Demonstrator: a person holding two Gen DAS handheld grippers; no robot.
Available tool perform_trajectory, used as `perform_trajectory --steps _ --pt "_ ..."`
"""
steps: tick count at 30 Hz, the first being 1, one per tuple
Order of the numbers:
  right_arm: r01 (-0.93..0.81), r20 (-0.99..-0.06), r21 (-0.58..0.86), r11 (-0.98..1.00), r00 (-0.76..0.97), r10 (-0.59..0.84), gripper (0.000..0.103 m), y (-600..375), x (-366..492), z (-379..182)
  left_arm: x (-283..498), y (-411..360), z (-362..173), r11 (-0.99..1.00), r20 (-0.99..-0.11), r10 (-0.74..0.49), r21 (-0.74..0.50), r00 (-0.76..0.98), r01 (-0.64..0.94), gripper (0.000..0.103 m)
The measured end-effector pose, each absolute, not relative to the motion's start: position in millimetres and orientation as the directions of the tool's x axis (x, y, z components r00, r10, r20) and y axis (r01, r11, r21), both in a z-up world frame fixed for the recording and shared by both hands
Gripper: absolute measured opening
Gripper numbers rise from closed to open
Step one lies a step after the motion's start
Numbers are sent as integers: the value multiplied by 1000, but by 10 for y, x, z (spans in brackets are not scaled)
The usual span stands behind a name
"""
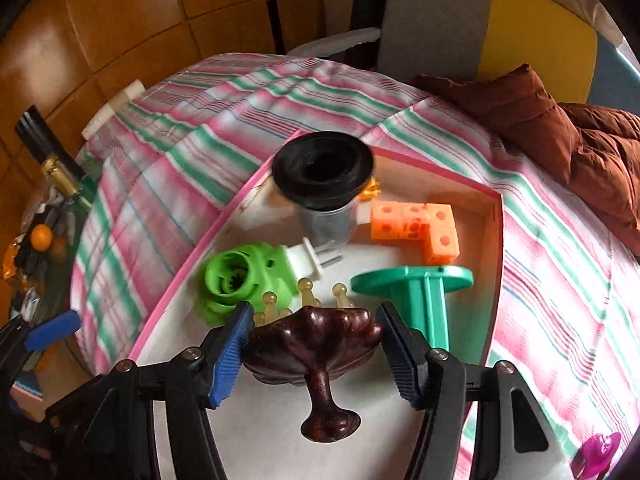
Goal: Organize rigid objects
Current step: 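Carry the brown comb piece into the white tray and open the right gripper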
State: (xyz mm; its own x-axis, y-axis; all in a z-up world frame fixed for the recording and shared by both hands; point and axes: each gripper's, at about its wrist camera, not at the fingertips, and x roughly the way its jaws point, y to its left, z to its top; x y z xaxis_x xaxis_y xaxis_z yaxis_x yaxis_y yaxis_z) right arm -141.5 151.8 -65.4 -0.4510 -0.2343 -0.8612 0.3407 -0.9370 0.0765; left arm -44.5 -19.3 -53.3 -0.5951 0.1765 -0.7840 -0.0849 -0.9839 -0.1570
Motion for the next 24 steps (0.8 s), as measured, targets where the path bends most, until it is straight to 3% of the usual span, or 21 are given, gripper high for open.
perform_trajectory --steps 8,13,24 --pt "322 -863 100 -942 -443 -243 64 1560 -1510 -679 -438 -206 -529 -984 -783 172 -159 -597 -75 74" --pt "313 -850 146 -939 -446 -281 85 1606 -1476 -640 -433 -208 -520 -985 -785 168 -155 -596 -73 74" --pt "299 -815 146 -943 -503 -286 86 1733 -1237 -423 -349 -151 -438 -987 -771 159 -131 -617 -91 74"
